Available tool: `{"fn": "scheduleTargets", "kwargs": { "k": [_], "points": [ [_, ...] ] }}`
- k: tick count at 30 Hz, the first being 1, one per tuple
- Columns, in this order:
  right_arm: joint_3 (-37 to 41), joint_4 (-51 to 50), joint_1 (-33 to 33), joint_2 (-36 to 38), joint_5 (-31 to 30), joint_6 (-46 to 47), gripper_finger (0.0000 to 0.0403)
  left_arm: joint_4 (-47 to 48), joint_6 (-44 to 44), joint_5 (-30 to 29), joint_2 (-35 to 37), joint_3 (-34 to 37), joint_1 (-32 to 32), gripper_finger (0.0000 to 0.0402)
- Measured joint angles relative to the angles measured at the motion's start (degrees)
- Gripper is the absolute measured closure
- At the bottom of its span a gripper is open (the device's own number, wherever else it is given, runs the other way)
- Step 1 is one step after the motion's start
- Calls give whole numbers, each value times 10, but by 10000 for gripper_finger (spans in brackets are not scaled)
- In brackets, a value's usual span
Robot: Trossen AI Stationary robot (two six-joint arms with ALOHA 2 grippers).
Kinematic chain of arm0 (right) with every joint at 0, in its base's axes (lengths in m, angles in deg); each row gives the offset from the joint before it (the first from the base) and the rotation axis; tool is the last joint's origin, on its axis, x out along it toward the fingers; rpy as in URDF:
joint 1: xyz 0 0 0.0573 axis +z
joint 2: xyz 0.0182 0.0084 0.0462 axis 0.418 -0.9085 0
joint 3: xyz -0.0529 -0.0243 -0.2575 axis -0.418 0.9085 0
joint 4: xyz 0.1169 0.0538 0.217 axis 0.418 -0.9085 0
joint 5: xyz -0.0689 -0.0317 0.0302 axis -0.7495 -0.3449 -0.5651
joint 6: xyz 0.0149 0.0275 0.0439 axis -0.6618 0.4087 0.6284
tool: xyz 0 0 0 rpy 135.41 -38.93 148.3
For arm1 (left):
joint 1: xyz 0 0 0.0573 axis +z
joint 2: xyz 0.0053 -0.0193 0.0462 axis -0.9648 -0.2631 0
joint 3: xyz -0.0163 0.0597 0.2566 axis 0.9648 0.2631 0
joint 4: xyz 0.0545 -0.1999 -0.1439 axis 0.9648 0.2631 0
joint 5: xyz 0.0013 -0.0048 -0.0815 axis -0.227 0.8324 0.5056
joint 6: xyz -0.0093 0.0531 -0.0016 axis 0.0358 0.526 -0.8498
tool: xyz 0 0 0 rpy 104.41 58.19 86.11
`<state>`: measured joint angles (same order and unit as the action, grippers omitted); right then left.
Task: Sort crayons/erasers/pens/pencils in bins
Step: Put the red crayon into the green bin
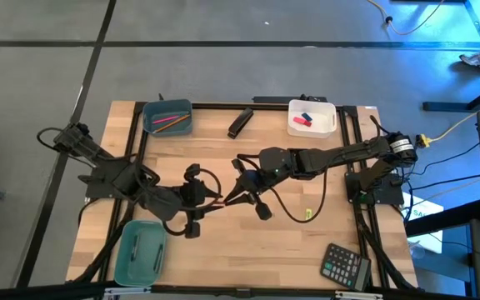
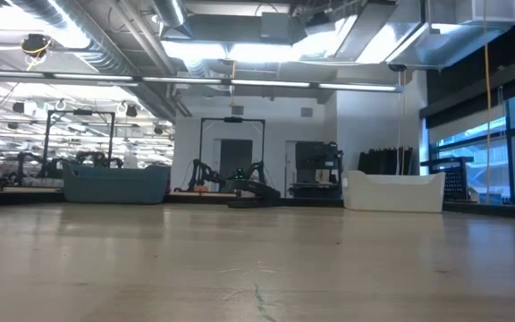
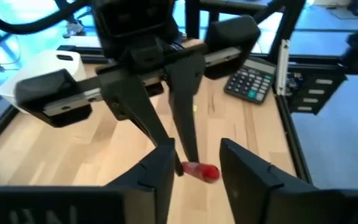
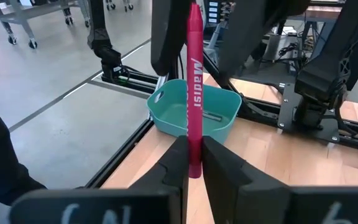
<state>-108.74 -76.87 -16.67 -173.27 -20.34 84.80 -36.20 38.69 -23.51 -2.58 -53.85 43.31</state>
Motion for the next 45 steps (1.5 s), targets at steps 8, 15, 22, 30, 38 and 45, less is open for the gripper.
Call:
{"fn": "scheduleTargets", "kwargs": {
  "k": [8,15,22,30,38,45],
  "points": [
    [0,0,0,0,0,0,359,22,-13,16,0,0,0,317],
    [0,0,0,0,0,0,359,21,-14,16,0,0,0,347],
    [0,-2,0,0,1,0,359,22,-4,14,0,0,0,392],
    [0,-34,-2,0,-68,26,350,72,-36,17,7,0,5,389],
    [0,-164,-24,1,-103,98,280,339,-320,253,57,0,-5,388],
    [0,-294,-26,1,-150,201,254,352,-512,452,58,93,-95,388]
  ]
}}
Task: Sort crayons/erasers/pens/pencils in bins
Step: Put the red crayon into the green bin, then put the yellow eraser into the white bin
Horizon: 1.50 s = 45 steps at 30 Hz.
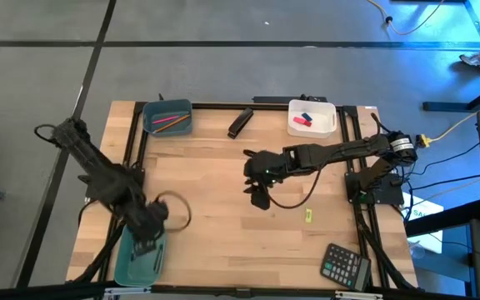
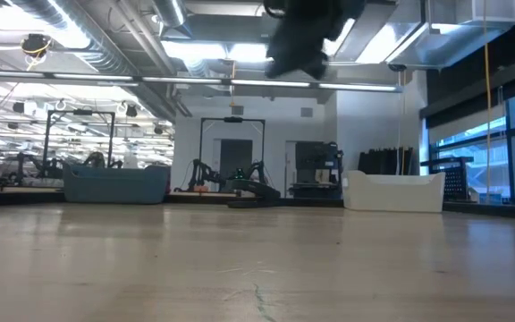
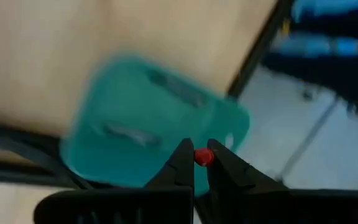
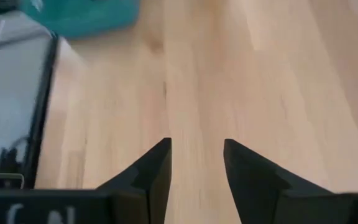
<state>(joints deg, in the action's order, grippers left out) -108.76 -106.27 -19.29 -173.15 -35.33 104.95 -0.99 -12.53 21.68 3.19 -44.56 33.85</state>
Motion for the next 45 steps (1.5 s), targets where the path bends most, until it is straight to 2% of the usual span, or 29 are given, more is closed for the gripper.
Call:
{"fn": "scheduleTargets", "kwargs": {
  "k": [3,5,11,18,23,28,35,39,43,45],
  "points": [
    [4,-53,8,0,-43,25,254,-85,-56,54,1,81,-40,388],
    [11,-62,14,0,-65,36,254,-147,-94,69,2,130,-46,388],
    [23,-62,23,1,-68,37,254,-309,-183,106,2,262,-57,388],
    [23,-63,23,1,-70,37,254,-376,-257,145,2,364,-58,388],
    [23,-72,23,1,-72,39,254,-406,-285,155,2,398,-58,388],
    [23,-108,29,1,-100,53,254,-406,-302,154,3,412,-58,385],
    [23,-166,39,1,-142,53,254,-405,-302,154,3,414,-58,331],
    [23,-178,38,1,-145,53,253,-405,-302,154,3,414,-58,302],
    [23,-182,38,1,-153,50,253,-402,-309,166,2,411,-57,288],
    [32,-196,41,4,-193,52,253,-402,-314,182,2,400,-57,287]
  ]
}}
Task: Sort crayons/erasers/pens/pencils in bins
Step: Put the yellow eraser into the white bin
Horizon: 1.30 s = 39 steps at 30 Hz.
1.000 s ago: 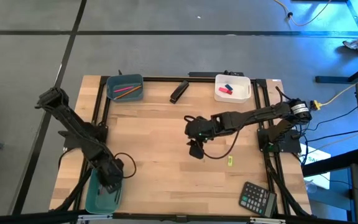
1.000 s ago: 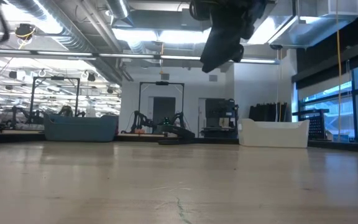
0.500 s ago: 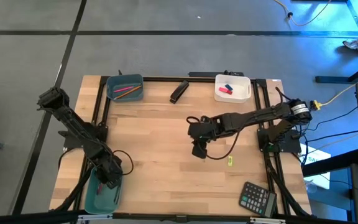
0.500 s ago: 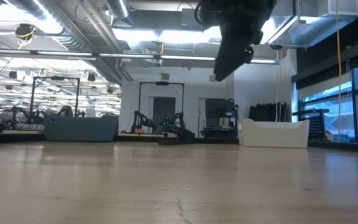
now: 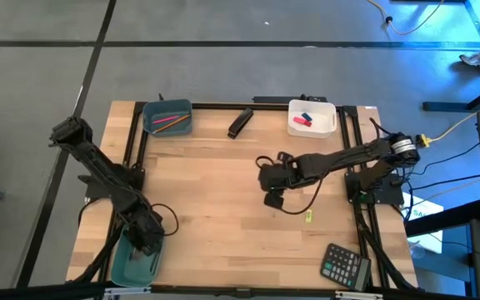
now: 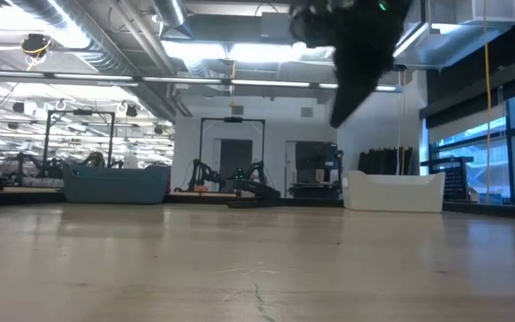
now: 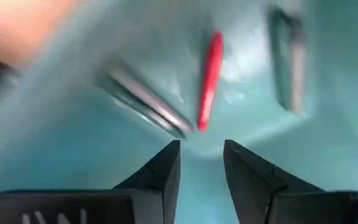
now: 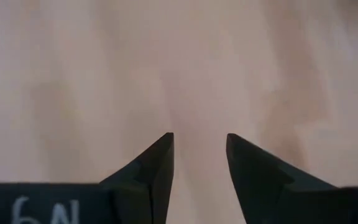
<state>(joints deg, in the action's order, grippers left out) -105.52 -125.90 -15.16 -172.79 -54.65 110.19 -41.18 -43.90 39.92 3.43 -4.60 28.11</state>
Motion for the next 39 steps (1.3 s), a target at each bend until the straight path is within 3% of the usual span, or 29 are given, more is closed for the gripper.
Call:
{"fn": "scheduleTargets", "kwargs": {
  "k": [2,4,12,14,18,20,31,33,39],
  "points": [
    [36,-7,5,15,-41,4,253,-1,-4,11,5,-19,0,289],
    [89,9,5,45,-43,21,253,0,-4,3,9,-43,0,289],
    [280,23,16,218,80,161,253,39,23,-137,27,-152,12,290],
    [309,21,33,248,122,111,253,46,59,-164,27,-176,21,290],
    [345,8,77,264,149,-63,253,52,160,-193,27,-212,62,290],
    [352,12,91,253,174,-113,253,60,210,-200,27,-233,86,290],
    [320,11,126,151,257,-158,253,63,388,-236,27,-301,178,290],
    [283,0,131,137,253,-190,253,61,413,-236,27,-306,186,290],
    [211,-19,132,113,164,-373,232,62,465,-236,27,-306,216,290]
  ]
}}
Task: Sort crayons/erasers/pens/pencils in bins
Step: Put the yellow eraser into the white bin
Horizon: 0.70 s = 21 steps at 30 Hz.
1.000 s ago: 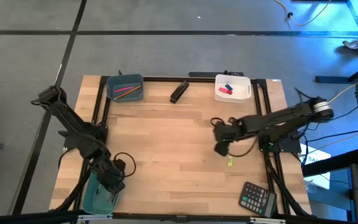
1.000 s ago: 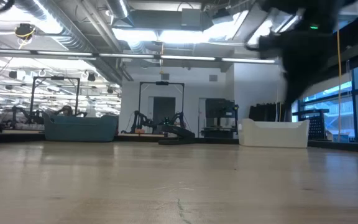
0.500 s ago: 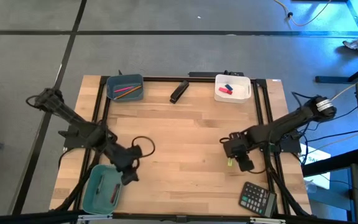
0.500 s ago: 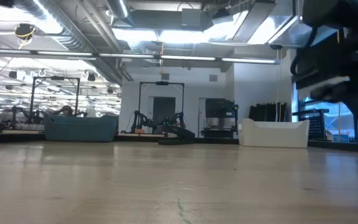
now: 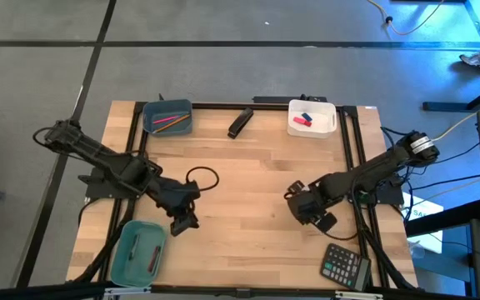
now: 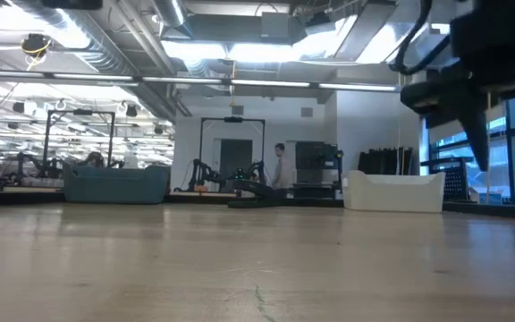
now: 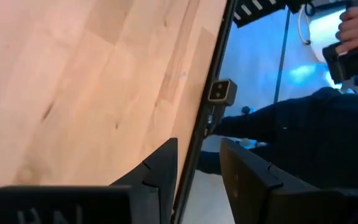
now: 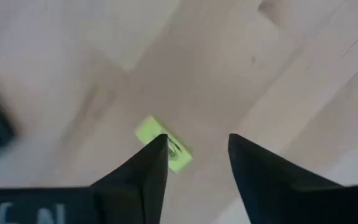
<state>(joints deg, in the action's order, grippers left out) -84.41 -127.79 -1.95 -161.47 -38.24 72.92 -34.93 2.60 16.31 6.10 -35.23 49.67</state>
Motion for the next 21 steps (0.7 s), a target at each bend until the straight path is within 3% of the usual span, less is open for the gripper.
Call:
{"fn": "scheduleTargets", "kwargs": {
  "k": [10,18,21],
  "points": [
    [79,0,1,-12,-6,-230,155,1,4,-41,0,0,13,290],
    [90,65,4,-12,-5,-321,189,1,-3,-68,0,0,5,290],
    [90,80,4,-12,25,-348,208,1,-3,-73,0,0,6,290]
  ]
}}
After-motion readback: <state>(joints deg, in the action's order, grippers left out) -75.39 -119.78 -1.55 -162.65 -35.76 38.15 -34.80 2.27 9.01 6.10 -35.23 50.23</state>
